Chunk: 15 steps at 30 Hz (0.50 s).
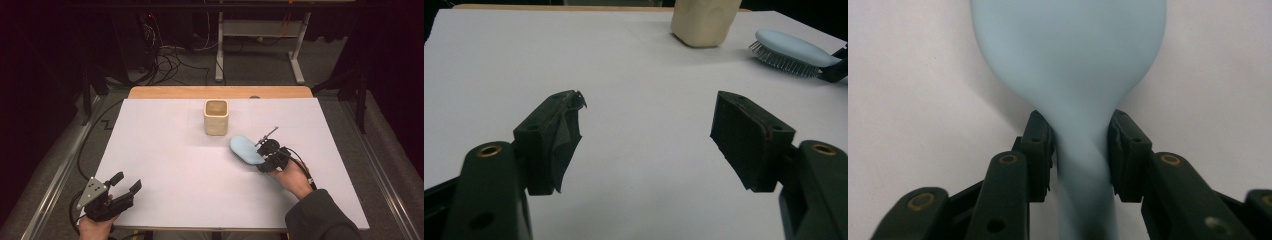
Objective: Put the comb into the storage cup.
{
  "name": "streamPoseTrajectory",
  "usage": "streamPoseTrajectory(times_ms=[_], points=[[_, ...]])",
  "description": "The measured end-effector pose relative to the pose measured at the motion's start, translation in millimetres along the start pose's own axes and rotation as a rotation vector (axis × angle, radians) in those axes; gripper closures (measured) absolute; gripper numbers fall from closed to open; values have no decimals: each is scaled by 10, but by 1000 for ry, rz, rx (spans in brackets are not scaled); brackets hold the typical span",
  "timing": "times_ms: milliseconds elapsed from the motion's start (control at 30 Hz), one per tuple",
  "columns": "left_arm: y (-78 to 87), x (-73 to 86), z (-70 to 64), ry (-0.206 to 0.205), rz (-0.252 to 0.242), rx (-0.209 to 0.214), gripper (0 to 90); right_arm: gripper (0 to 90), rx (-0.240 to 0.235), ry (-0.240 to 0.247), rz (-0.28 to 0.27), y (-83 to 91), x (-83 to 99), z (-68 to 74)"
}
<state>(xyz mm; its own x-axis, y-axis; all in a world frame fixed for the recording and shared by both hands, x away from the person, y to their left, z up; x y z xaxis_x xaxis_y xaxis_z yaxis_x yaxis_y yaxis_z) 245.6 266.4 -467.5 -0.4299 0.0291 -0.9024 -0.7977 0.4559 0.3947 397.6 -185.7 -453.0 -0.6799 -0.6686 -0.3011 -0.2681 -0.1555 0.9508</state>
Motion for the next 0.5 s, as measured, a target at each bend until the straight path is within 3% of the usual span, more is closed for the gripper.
streamPoseTrajectory(times_ms=[167,500], points=[[2,-1,0,1,0,3,283,687,-2,-16,27,-4,-39,25],[5,0,-9,-1,-2,6,294,700,12,37,32,-5,-57,38]])
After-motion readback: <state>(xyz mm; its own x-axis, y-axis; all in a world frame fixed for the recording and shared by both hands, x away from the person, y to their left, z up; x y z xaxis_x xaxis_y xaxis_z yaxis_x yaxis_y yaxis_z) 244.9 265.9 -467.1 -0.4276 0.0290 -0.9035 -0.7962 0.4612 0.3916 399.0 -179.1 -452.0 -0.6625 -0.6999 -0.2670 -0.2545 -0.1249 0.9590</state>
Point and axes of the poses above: each handheld gripper's, and its own axes: y roughly backward along the jaws, x roughly out of its underside, z roughly to its left, the point moved 2 cm from there along -y, roughly forward along the jaws, and after that the axes turned 2 degrees about y, right-handed, at the moved point
